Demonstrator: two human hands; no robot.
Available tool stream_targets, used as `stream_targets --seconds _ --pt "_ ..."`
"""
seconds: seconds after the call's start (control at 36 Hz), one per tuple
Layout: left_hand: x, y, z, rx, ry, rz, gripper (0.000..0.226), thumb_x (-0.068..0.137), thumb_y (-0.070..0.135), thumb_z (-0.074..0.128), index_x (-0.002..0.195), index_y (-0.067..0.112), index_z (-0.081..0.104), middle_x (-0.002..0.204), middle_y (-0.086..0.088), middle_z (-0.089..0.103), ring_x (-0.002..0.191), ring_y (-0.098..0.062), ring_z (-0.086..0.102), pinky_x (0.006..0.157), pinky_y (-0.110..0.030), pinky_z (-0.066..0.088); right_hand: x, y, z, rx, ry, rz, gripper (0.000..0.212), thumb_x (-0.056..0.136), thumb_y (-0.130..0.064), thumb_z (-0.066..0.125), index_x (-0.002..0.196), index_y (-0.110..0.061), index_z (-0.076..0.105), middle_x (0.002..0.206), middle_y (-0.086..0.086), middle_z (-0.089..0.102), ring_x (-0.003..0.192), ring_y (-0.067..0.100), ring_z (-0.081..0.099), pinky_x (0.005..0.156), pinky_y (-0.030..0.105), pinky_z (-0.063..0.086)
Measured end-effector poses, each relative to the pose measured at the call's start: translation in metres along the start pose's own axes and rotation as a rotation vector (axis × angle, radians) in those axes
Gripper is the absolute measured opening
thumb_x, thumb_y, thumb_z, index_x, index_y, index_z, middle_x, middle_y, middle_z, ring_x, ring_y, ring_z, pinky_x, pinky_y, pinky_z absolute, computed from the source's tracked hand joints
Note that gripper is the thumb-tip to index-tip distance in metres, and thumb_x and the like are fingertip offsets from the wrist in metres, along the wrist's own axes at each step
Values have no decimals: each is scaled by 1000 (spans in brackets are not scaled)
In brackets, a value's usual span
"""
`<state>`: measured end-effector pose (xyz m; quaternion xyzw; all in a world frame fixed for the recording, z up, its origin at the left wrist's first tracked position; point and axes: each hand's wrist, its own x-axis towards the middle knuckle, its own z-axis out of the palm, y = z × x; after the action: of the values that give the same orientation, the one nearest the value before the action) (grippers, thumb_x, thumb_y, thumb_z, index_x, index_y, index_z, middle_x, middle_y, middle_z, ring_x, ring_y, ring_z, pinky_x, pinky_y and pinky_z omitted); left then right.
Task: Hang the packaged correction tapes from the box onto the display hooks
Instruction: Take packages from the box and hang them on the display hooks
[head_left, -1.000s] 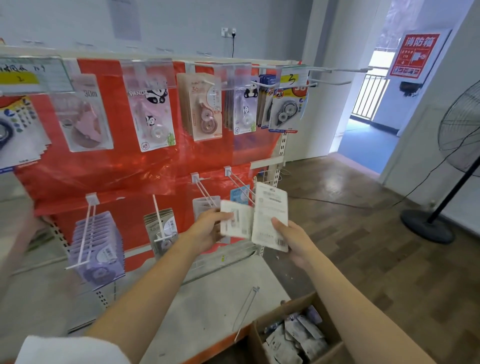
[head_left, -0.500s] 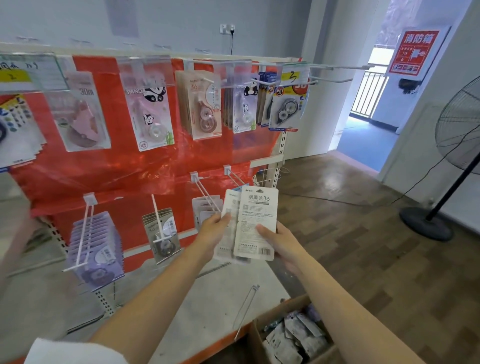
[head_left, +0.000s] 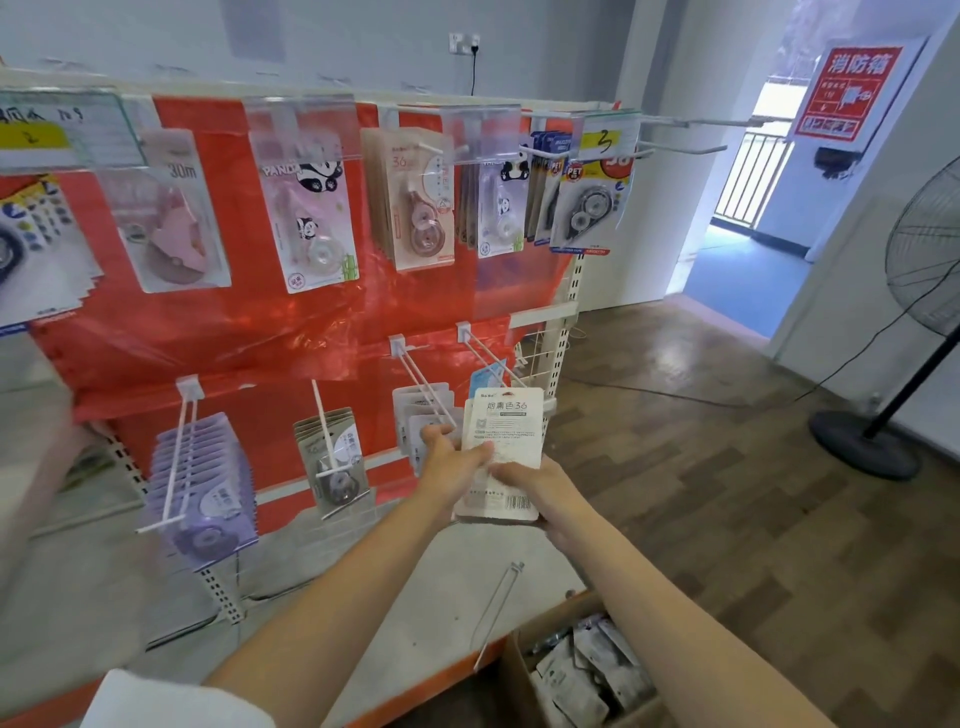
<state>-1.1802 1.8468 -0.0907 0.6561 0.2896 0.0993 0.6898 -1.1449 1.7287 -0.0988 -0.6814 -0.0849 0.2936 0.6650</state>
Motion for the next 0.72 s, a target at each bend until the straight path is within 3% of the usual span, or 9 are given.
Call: stream_targets --seconds 0.08,0.14,0.25,0.31,0.39,0.5,0.58,0.67,0.72 --pt "1 -3 -2 89 -64 12 44 89 11 64 120 12 33 123 -2 53 108 -18 52 89 -33 47 2 0 4 -394 158 -124 41 86 -14 59 126 -15 49 118 -1 62 106 20 61 90 37 50" --pt "-5 -2 -2 71 -230 -20 43 90 24 65 124 12 42 125 -3 56 110 -17 54 90 -34 45 3 3 6 -514 183 -133 47 84 -18 60 125 -7 40 113 2 56 109 26 57 87 37 48" --pt "-6 -7 -7 -59 -362 -47 45 88 21 66 128 10 46 120 -12 64 106 -26 64 86 -40 53 4 6 9 -589 -33 -200 89 57 -43 67 140 -25 38 126 7 45 123 28 44 99 47 47" --pt "-2 -10 -16 -174 -340 -57 40 91 14 61 129 9 51 117 -14 66 103 -28 66 78 -41 58 0 2 8 -593 -112 -182 95 68 -38 74 149 -31 24 126 1 34 126 19 34 106 41 41" --pt "0 -11 -32 -275 -229 -64 28 92 8 57 120 6 59 100 -12 71 83 -22 72 64 -35 59 0 -3 0 -519 -133 -217 65 86 -10 67 144 -18 37 129 3 34 124 16 38 106 29 38" --pt "0 -8 -44 -238 -123 -81 31 87 13 66 117 8 63 107 -12 71 98 -28 67 90 -46 54 -1 -6 -4 -374 -62 -269 33 88 -3 60 117 -19 58 129 8 50 107 11 54 85 21 49" --pt "-1 -8 -46 -217 -76 -69 43 79 22 75 118 10 61 112 -11 69 101 -25 66 85 -39 55 0 -6 -1 -297 -17 -265 28 88 -8 65 114 -13 56 121 6 54 99 8 56 77 17 50" --pt "-3 -9 -48 -201 -59 -69 78 56 40 89 121 11 57 116 -10 67 108 -28 63 96 -47 49 2 -8 3 -251 111 -275 33 83 -13 73 107 -12 50 105 -1 57 91 6 56 75 16 51" --pt "-9 -9 -47 -195 -73 -54 46 71 21 82 111 9 64 103 -10 72 99 -28 67 93 -46 51 6 -6 4 -238 127 -229 34 80 -18 76 101 -17 50 105 -1 61 94 10 61 81 24 54"
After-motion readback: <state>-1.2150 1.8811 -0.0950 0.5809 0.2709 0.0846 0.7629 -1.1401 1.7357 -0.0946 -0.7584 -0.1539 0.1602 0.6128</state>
